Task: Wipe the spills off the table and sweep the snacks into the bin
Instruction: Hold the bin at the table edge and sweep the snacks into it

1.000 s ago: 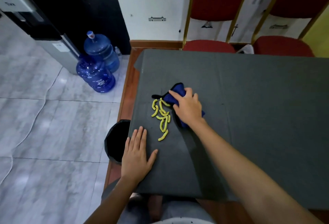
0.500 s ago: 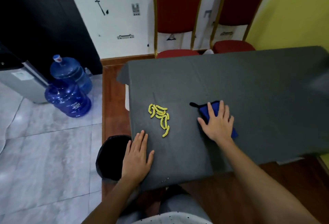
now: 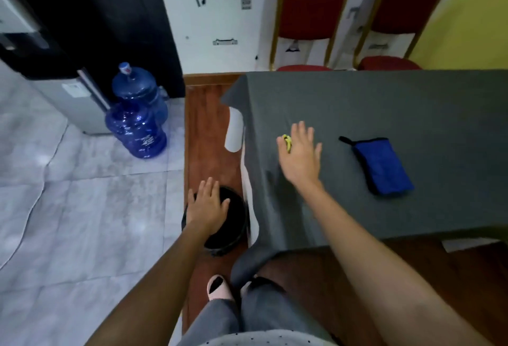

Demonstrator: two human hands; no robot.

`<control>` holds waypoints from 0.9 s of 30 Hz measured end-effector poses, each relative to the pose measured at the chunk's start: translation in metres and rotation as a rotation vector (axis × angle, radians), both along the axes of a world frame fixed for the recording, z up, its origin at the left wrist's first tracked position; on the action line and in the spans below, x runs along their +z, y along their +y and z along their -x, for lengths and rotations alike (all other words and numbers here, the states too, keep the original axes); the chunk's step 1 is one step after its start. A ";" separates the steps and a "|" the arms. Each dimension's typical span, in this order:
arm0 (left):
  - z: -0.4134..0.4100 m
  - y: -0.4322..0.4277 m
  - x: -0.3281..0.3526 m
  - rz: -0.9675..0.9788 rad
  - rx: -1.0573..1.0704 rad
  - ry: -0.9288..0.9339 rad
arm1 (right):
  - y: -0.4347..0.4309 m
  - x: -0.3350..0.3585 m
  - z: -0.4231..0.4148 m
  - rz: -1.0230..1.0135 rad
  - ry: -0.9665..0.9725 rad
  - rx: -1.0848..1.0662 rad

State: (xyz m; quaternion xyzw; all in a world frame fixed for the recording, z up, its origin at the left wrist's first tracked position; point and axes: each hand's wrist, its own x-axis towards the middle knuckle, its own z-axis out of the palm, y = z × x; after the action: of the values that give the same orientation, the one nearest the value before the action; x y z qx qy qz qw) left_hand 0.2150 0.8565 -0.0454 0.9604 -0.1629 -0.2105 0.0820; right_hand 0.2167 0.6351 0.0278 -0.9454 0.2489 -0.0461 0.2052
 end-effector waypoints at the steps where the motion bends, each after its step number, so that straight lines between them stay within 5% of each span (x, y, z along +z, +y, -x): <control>1: -0.001 0.014 -0.003 -0.024 0.037 0.023 | 0.026 -0.005 -0.004 -0.009 -0.026 0.084; 4: -0.002 0.057 -0.013 -0.095 0.137 0.093 | 0.094 -0.028 -0.017 -0.078 0.016 0.334; 8: -0.002 0.093 -0.028 -0.145 0.212 0.159 | 0.137 -0.082 -0.026 -0.099 0.341 0.507; 12: -0.014 0.103 -0.069 -0.093 0.222 0.188 | 0.142 -0.153 -0.031 -0.117 0.667 0.456; 27: -0.075 0.097 -0.392 -0.031 0.257 0.387 | 0.102 -0.465 -0.093 -0.021 0.932 0.460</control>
State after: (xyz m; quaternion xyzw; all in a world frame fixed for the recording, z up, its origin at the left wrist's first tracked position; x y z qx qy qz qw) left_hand 0.2896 0.9538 -0.4377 0.9163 -0.0174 -0.3808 0.1230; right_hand 0.3098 0.7375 -0.4370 -0.8938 0.0999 0.4285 0.0868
